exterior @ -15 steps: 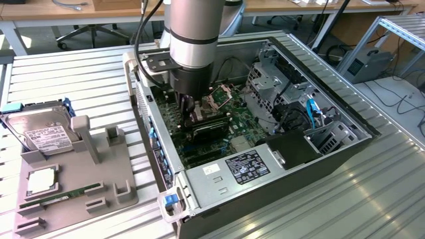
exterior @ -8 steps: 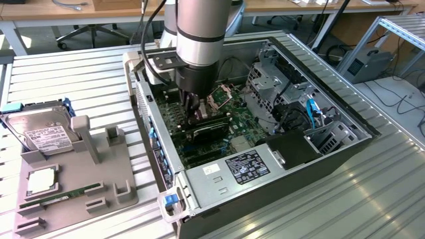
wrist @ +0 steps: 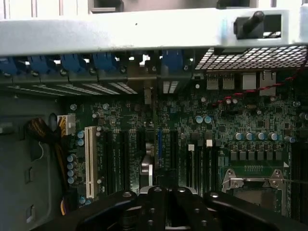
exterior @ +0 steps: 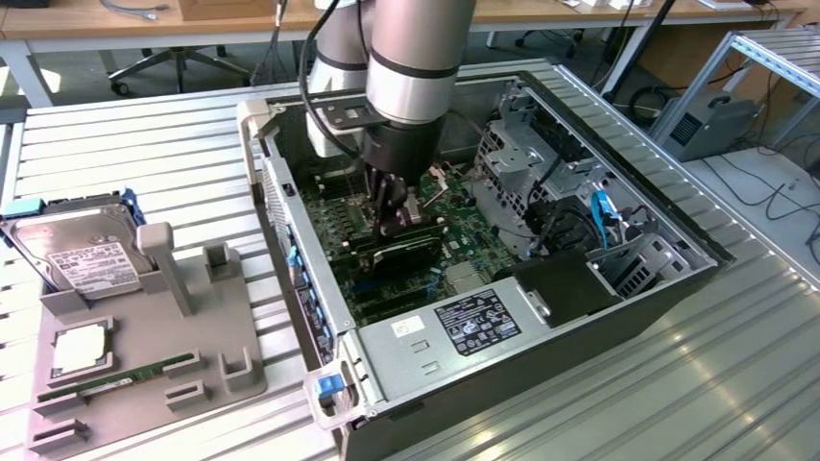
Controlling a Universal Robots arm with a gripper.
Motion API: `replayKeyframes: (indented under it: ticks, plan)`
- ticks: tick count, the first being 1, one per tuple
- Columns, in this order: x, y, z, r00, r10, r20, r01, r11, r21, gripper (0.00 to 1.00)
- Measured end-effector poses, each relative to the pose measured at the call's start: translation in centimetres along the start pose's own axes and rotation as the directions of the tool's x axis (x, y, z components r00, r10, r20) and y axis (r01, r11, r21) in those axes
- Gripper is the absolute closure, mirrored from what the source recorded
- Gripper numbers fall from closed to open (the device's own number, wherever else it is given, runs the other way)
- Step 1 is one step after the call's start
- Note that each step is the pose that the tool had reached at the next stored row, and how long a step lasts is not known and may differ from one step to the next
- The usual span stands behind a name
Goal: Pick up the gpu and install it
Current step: 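Press down on the gpu until it lock into place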
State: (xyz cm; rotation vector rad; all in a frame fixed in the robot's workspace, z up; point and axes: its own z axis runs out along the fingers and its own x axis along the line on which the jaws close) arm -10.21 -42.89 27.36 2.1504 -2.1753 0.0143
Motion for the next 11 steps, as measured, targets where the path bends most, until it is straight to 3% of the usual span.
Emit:
replayKeyframes:
  ticks: [5, 11]
  plan:
    - [0.01, -1.17, -0.05, 1.0000, -0.001, 0.0000, 0.001, 0.9999, -0.0112, 0.89]
    - [0.01, -1.25, -0.06, 1.0000, -0.001, -0.0001, 0.001, 0.9999, -0.0120, 0.89]
